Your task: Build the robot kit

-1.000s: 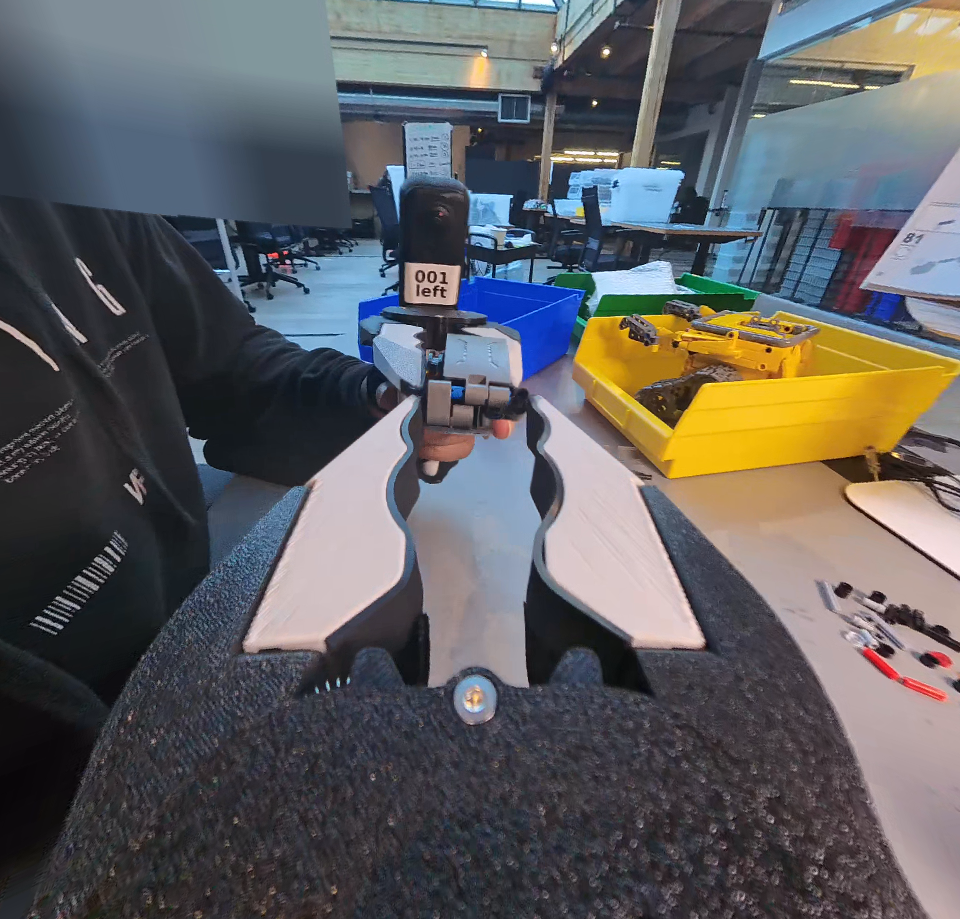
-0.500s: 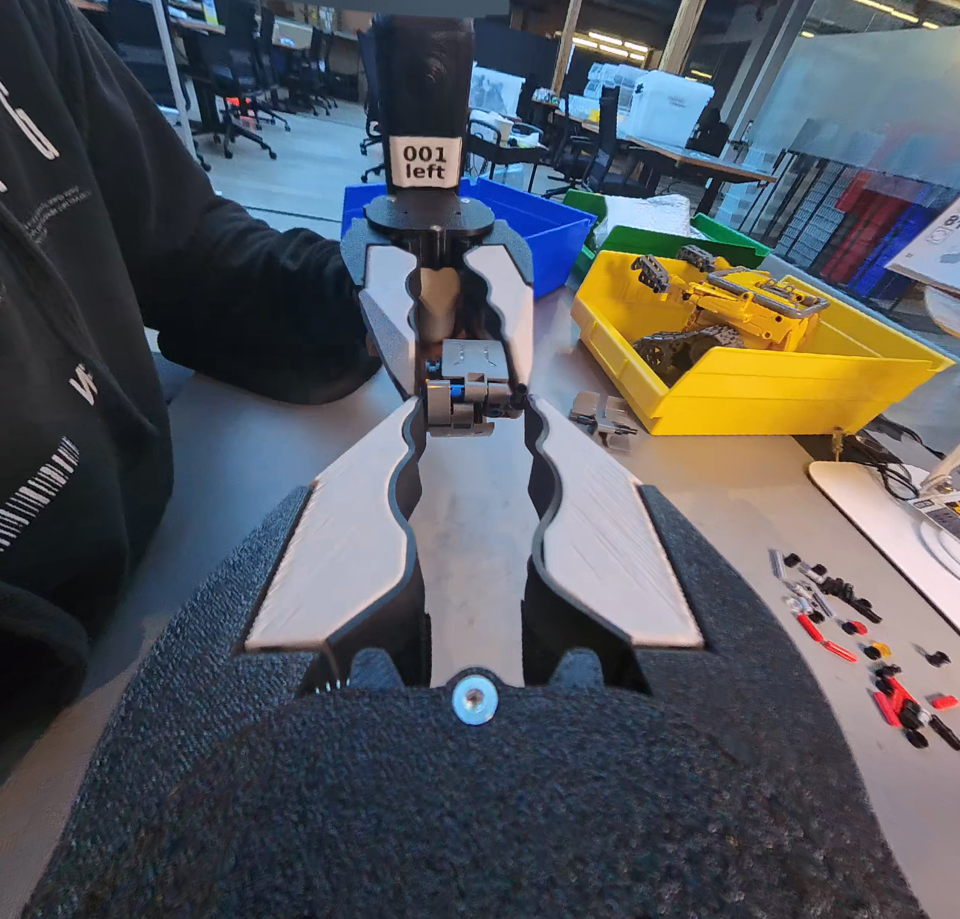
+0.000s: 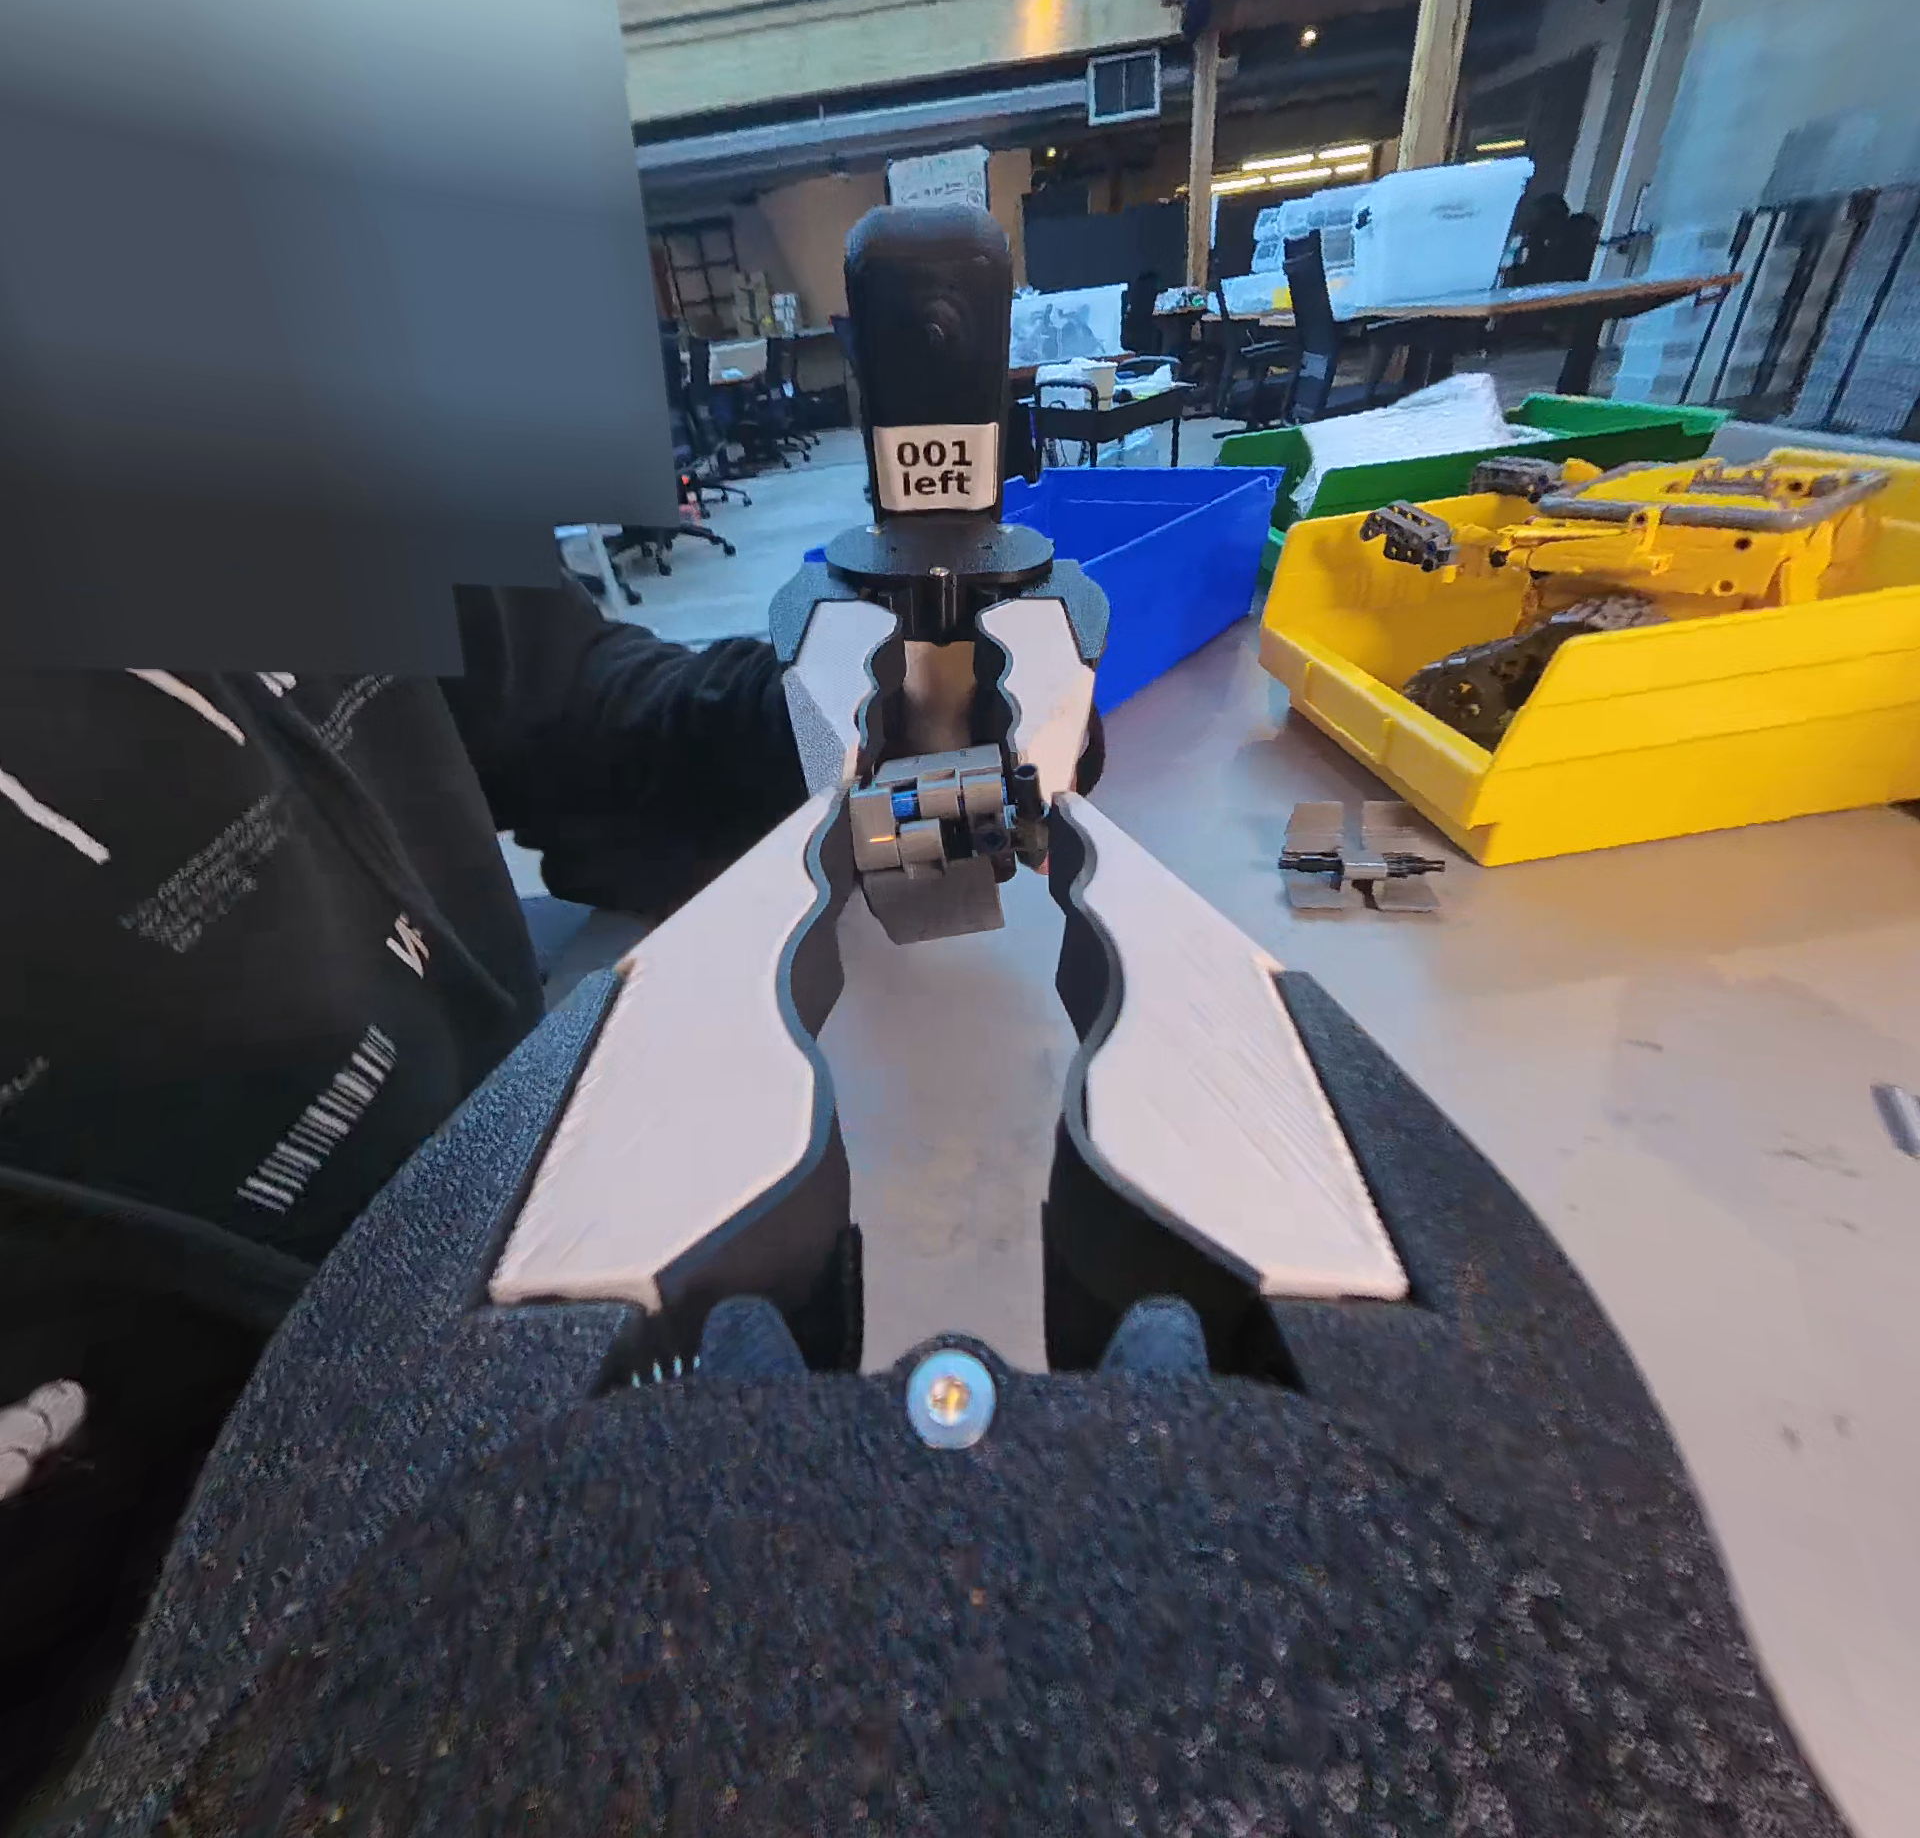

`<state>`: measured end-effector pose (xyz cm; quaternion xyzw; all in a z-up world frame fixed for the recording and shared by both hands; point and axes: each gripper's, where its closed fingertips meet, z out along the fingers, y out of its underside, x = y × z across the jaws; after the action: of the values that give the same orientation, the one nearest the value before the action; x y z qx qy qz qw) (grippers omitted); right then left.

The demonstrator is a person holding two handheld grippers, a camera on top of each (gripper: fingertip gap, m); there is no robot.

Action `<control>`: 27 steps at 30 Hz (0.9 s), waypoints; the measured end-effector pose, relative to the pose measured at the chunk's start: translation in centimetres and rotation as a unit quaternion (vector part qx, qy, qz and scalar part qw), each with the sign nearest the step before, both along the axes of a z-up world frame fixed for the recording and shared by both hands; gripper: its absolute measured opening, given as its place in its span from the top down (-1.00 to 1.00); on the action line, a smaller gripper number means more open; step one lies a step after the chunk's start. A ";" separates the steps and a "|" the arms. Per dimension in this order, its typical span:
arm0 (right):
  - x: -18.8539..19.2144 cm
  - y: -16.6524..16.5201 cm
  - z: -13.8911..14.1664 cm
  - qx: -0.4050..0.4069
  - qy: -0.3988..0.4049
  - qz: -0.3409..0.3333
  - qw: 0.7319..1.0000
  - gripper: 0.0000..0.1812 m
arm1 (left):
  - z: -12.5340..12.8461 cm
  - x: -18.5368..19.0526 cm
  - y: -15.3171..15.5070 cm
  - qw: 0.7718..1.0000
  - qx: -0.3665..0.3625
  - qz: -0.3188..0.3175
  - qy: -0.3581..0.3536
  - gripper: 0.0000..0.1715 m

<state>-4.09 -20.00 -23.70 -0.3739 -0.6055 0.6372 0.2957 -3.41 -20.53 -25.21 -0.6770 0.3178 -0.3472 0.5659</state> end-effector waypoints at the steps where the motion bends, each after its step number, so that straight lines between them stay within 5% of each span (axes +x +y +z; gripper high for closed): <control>1: -0.3 0.3 0.1 -0.037 -0.011 -0.001 0.999 0.59 | 0.2 -0.2 0.2 1.000 -0.015 0.002 -0.022 0.62; 6: -1.6 2.0 0.5 -0.262 -0.051 -0.004 0.964 0.60 | 1.7 -1.4 1.4 0.988 -0.059 0.031 -0.142 0.61; 10: -2.3 2.7 0.2 -0.363 -0.057 -0.007 0.930 0.61 | 1.7 -2.2 2.2 0.973 -0.096 0.048 -0.207 0.56; 17: -2.7 2.9 0.0 -0.390 -0.058 -0.009 0.919 0.61 | 1.7 -2.5 2.1 0.966 -0.120 0.040 -0.226 0.63; 23: -2.4 2.5 -0.4 -0.339 -0.073 0.009 0.938 0.60 | 1.4 -2.3 1.9 0.965 -0.141 0.022 -0.220 0.63; 27: -2.9 3.4 -0.1 -0.412 -0.066 -0.011 0.909 0.61 | 1.7 -2.7 2.3 0.958 -0.136 0.034 -0.251 0.61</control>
<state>-6.96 -16.65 -23.79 -0.5101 -0.3029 0.8009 0.0815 -6.12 -18.24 -23.56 -0.6489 0.0921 -0.5264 0.5417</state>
